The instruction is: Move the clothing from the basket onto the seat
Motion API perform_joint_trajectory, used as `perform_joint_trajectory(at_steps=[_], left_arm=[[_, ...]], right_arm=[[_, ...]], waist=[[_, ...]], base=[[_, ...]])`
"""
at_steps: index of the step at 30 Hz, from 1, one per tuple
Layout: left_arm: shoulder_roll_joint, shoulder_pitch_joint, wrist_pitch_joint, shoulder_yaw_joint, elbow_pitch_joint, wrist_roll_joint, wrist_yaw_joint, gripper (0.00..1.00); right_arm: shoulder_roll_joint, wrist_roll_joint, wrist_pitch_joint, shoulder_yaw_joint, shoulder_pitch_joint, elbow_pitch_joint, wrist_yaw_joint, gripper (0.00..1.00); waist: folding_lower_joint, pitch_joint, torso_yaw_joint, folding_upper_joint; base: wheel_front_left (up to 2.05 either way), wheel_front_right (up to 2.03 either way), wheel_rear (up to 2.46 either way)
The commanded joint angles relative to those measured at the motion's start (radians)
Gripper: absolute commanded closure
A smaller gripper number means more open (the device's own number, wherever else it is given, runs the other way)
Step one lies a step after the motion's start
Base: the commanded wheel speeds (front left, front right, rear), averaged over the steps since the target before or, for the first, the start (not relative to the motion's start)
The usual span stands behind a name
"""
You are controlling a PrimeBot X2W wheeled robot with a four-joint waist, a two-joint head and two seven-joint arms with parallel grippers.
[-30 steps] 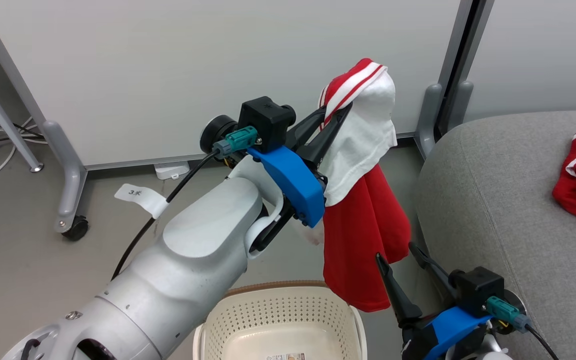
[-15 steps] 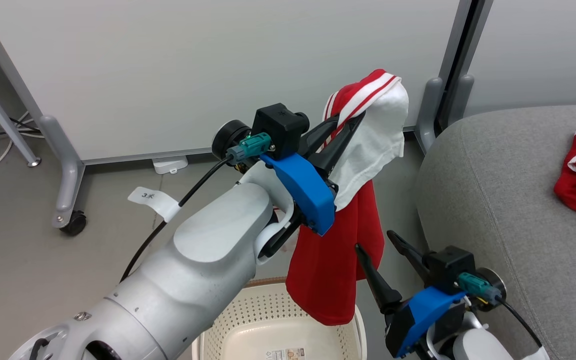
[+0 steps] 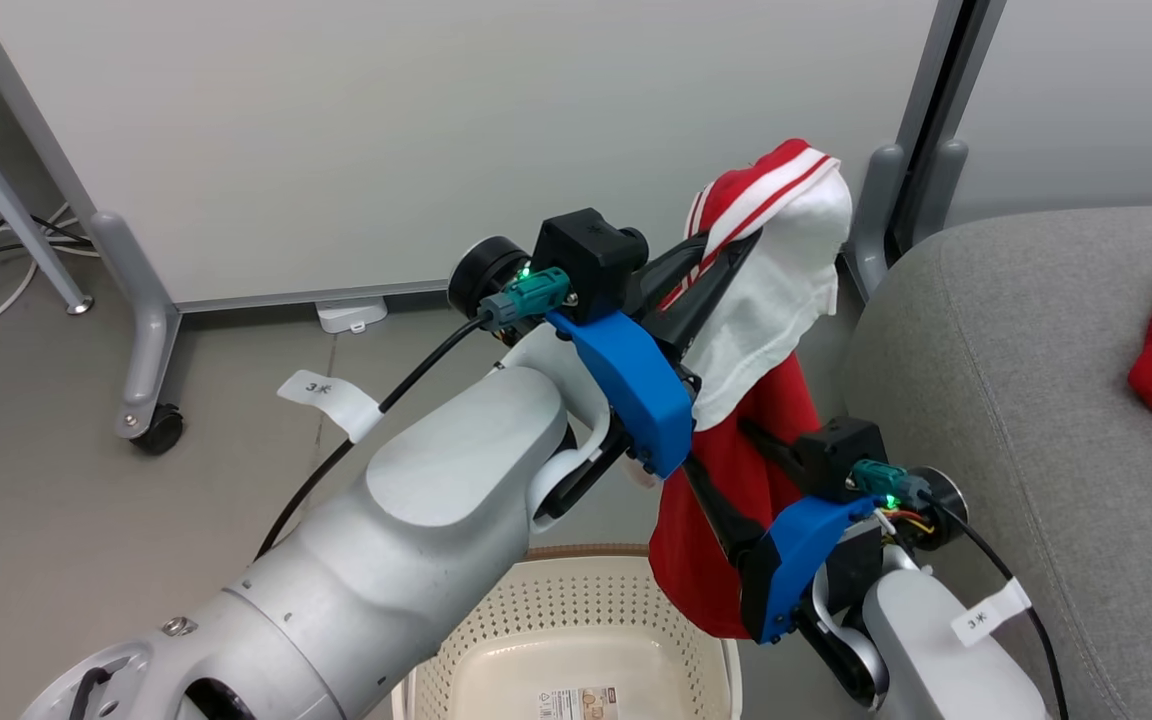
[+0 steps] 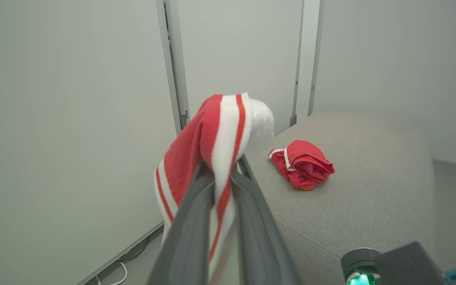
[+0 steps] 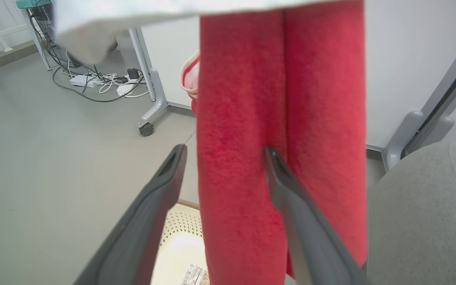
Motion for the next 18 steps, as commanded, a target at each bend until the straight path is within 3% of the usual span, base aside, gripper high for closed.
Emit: perform_joint_trajectory(at_steps=[1,9,18], left_arm=[[-0.001,-0.011,-0.005,-0.006,-0.004,-0.007,-0.001,1.00],[-0.005,-0.011,-0.005,-0.040,-0.009,-0.027,-0.001,1.00],[-0.007,-0.018,-0.005,-0.070,-0.020,-0.052,-0.001,1.00]], right_arm=[[-0.002,-0.011,-0.008,0.004,-0.030,0.028,0.000,0.00],[-0.002,-0.011,-0.033,-0.001,-0.102,0.155,0.000,0.00],[-0.002,0.052,-0.045,0.067,-0.168,0.269,0.000,0.00]], waist=[[-0.0001,0.000,0.003,-0.0001],[-0.0001,-0.007,0.008,-0.0001],[-0.0001,-0.016,0.005,-0.0001]], base=[[0.00,0.00,0.00],[0.00,0.00,0.00],[0.00,0.00,0.00]])
